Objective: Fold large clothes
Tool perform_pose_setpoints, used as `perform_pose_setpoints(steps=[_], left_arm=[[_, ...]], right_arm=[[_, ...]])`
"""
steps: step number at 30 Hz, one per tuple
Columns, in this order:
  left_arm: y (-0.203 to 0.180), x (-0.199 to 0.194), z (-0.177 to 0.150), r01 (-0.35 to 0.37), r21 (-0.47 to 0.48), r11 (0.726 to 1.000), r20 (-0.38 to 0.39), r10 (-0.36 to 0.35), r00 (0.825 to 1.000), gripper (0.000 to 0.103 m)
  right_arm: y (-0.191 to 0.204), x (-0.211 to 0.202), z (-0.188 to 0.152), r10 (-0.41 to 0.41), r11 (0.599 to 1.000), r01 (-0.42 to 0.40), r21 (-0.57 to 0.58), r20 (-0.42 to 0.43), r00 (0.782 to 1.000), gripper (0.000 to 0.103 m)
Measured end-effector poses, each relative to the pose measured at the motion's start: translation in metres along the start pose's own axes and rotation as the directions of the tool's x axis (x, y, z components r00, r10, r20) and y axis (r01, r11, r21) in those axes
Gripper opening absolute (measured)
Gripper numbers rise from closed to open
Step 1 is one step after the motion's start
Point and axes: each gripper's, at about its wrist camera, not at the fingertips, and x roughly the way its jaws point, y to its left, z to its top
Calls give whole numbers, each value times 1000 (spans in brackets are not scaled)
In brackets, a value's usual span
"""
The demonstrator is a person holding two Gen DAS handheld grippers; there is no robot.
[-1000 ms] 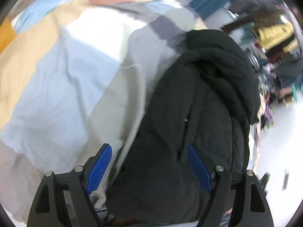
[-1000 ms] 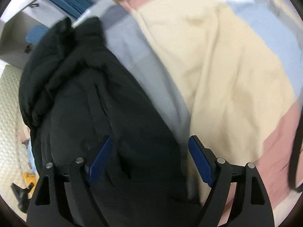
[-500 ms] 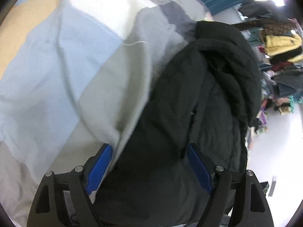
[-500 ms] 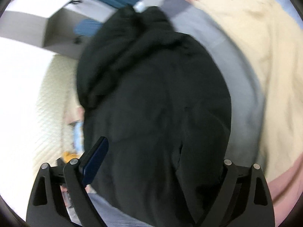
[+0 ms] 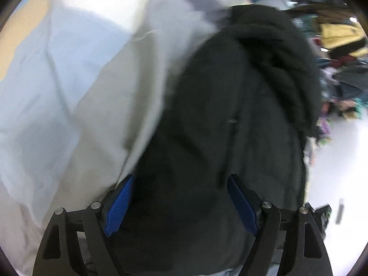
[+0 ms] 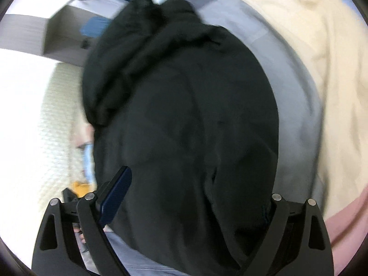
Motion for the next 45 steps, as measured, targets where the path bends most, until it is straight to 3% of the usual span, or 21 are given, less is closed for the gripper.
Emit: perform_pose_setpoints(steps=[3, 5, 7, 9, 13, 15, 17, 19, 21, 22, 23, 26, 28, 29, 30, 33, 38, 45], left_arm=[[2, 7, 1, 0, -15, 1000, -23, 0, 1000, 81], [-1, 7, 0, 41, 1, 999, -40, -41, 998, 81], [-9, 7, -2, 140, 47, 989, -72, -136, 988, 81], [-22, -1, -11, 221, 126, 967, -83, -211, 974, 81], [-39, -17, -24, 334, 223, 916, -91, -322, 942, 81], [-35, -11, -21, 319, 189, 929, -95, -306, 947, 81], [-25, -2, -14, 291, 120, 949, -104, -279, 955, 81], [-23, 4, -12, 278, 99, 956, -123, -265, 956, 81], [-22, 6, -13, 276, 107, 955, -126, -263, 957, 78], [-24, 5, -13, 280, 113, 953, -125, -266, 956, 76], [-28, 8, -14, 289, 125, 949, -122, -274, 954, 71], [-34, 4, -20, 329, 160, 931, -111, -314, 943, 53], [-40, 2, -22, 352, 188, 917, -110, -336, 935, 42], [-44, 2, -23, 343, 208, 916, -111, -326, 939, 30], [-45, 0, -23, 337, 213, 917, -105, -321, 941, 20], [-51, -9, -26, 345, 213, 914, -62, -339, 939, 11], [-53, -48, -39, 408, 226, 885, 10, -421, 907, 7], [-53, -121, -58, 449, 239, 861, 74, -478, 876, 5]], right_arm=[[-24, 18, -1, -138, 984, 142, 108, -46, 989, 92], [-30, 26, 0, -148, 980, 158, 126, -82, 986, 92], [-26, 28, 0, -137, 984, 145, 104, -87, 987, 92], [-20, 26, 1, -84, 992, 91, 89, -84, 993, 93], [-2, 6, -2, 104, 994, -104, 17, -16, 994, 93], [5, -9, -3, 212, 977, -212, -6, 35, 977, 93], [8, -14, -3, 248, 969, -247, -23, 62, 967, 93], [2, -10, -4, 193, 981, -194, 1, 54, 980, 88], [-12, -1, -5, 124, 990, -125, 63, 31, 992, 75], [-15, 2, -5, 102, 991, -105, 84, 29, 994, 62], [-20, 2, -4, 86, 990, -90, 106, 35, 996, 48], [-24, -8, -3, 103, 987, -113, 118, 90, 991, 24], [-13, -15, -6, 118, 989, -127, 72, 124, 985, 17], [-7, -18, -8, 109, 992, -116, 47, 139, 984, 13], [-6, -21, -9, 110, 992, -117, 39, 155, 982, 11], [-11, -28, -11, 116, 990, -131, 59, 201, 973, 9], [2, -53, -14, 167, 984, -175, 12, 247, 955, 7], [16, -109, -33, 248, 969, -242, -58, 285, 926, 7]])
